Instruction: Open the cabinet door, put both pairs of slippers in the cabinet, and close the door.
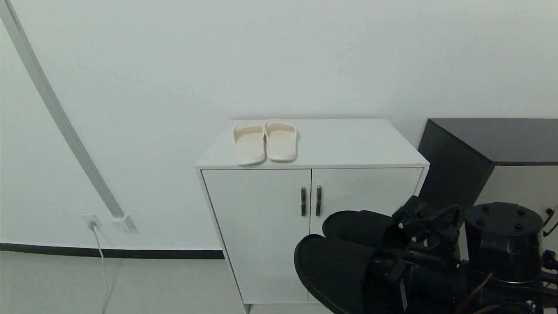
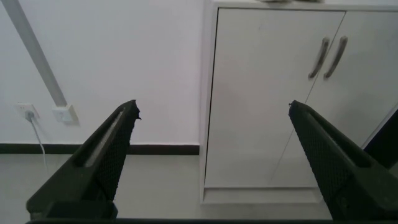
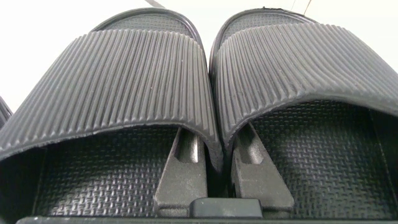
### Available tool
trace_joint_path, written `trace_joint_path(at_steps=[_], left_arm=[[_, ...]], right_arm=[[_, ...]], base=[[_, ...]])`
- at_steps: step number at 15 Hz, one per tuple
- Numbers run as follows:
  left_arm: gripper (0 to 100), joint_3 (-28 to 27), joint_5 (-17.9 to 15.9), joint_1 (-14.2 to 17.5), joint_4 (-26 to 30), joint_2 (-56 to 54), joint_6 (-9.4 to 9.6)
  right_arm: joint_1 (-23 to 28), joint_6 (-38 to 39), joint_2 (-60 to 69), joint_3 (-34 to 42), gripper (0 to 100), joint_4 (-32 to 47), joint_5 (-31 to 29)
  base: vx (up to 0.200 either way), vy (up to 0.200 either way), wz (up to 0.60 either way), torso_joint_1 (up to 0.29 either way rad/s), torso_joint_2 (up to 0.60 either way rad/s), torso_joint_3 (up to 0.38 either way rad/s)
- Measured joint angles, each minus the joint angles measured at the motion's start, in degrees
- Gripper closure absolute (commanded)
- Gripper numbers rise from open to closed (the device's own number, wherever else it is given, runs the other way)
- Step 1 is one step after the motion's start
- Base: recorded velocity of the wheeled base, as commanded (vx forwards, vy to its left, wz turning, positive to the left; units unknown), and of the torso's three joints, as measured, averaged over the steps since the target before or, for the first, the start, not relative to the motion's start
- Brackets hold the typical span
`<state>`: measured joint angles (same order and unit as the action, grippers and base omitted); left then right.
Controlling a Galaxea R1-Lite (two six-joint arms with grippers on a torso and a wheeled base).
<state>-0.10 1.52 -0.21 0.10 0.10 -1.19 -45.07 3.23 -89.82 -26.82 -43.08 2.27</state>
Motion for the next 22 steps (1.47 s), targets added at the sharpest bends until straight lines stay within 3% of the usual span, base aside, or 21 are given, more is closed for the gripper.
trace_joint_path(at_steps=[13, 22], left_arm=[[0, 0.0, -0.02, -0.04, 0.01, 0.0, 0.07], [0, 0.02, -0.07, -0.04, 0.12, 0.0, 0.6]], right_arm=[[0.04, -0.88, -0.06, 0.59, 100, 0.0, 0.18], [0.01, -1.95, -0.09, 1.24, 100, 0.04, 0.16]], base=[[0.0, 0.0, 0.0, -0.16, 0.5, 0.328], [0.0, 0.0, 0.0, -0.052, 0.4, 0.339]])
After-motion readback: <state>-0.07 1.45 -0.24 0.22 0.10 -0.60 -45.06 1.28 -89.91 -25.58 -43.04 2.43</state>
